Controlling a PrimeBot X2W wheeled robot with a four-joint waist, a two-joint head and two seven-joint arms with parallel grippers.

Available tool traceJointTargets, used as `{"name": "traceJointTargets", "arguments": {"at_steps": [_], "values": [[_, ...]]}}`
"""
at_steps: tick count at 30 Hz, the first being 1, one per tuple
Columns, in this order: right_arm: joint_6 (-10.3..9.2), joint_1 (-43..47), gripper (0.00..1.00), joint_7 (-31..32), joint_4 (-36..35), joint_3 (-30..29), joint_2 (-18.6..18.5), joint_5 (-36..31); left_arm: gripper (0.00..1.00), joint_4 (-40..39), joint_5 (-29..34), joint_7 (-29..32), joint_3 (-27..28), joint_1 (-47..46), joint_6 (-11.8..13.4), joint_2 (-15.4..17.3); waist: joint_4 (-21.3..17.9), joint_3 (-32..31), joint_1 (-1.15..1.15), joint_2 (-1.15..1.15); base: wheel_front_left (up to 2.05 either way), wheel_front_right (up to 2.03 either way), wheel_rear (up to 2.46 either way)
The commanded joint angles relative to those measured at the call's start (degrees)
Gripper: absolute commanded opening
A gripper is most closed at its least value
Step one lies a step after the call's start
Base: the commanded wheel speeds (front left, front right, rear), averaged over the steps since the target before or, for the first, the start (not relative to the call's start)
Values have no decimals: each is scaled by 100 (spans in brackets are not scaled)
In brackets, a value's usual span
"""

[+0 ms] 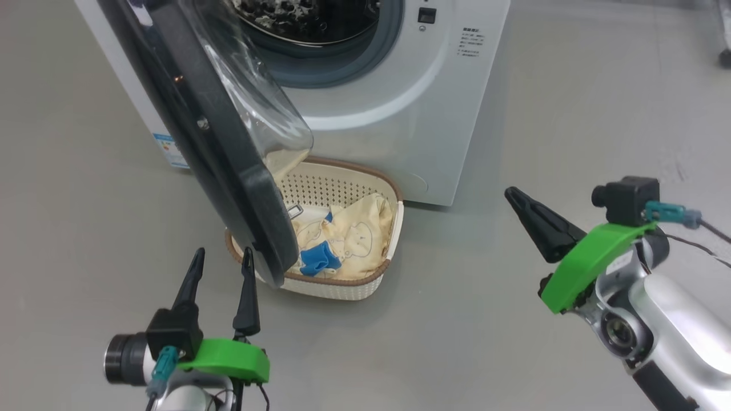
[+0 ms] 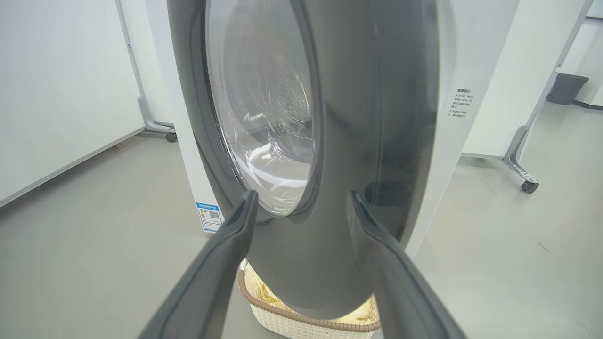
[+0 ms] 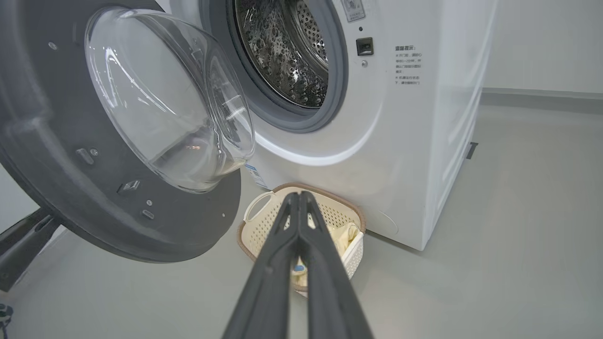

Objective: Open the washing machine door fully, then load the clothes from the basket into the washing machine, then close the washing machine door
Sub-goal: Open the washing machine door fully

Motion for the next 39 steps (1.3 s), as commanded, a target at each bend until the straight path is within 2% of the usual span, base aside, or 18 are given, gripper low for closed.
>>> {"name": "traceJointTargets", "arguments": {"at_steps": [1, 4, 10, 15, 20, 21, 22, 27, 39], "values": [[2, 29, 0, -181, -94, -93, 3, -126, 100, -201, 78, -39, 250, -99, -13, 91, -99, -98, 0, 0, 0, 0, 0], [2, 273, 0, -541, 115, -439, 193, -446, 100, -222, 130, -39, 366, -19, -35, 97, -196, -184, 0, 0, 0, 0, 0], [2, 795, 0, -880, 310, -1093, 539, -1070, 100, -239, 207, -39, 510, 145, -74, 93, -335, -347, 0, 0, 0, 0, 0], [2, 1265, 0, -1056, 305, -1605, 783, -1536, 100, -256, 228, -39, 565, 261, -105, 85, -401, -445, 0, 0, 0, 0, 0], [2, 1610, 0, -1094, 251, -2160, 1198, -1819, 100, -270, 250, -39, 626, 372, -135, 80, -449, -522, 0, 0, 0, 0, 0], [2, 1654, 62, -1098, 232, -2278, 1287, -1891, 100, -269, 255, -39, 639, 389, -138, 79, -459, -528, 0, 0, 0, 0, 0], [2, 1690, 100, -1092, 212, -2371, 1362, -1991, 100, -265, 261, -39, 649, 404, -142, 78, -470, -535, 0, 0, 0, 0, 0], [2, 1822, 100, -980, 114, -2555, 1589, -2363, 100, -228, 284, -39, 648, 438, -167, 73, -492, -558, 0, 0, 0, 0, 0], [2, 1915, 100, -836, -46, -2624, 1737, -2532, 100, -204, 274, -39, 615, 447, -189, 66, -505, -557, 0, 0, 0, 0, 0]]}}
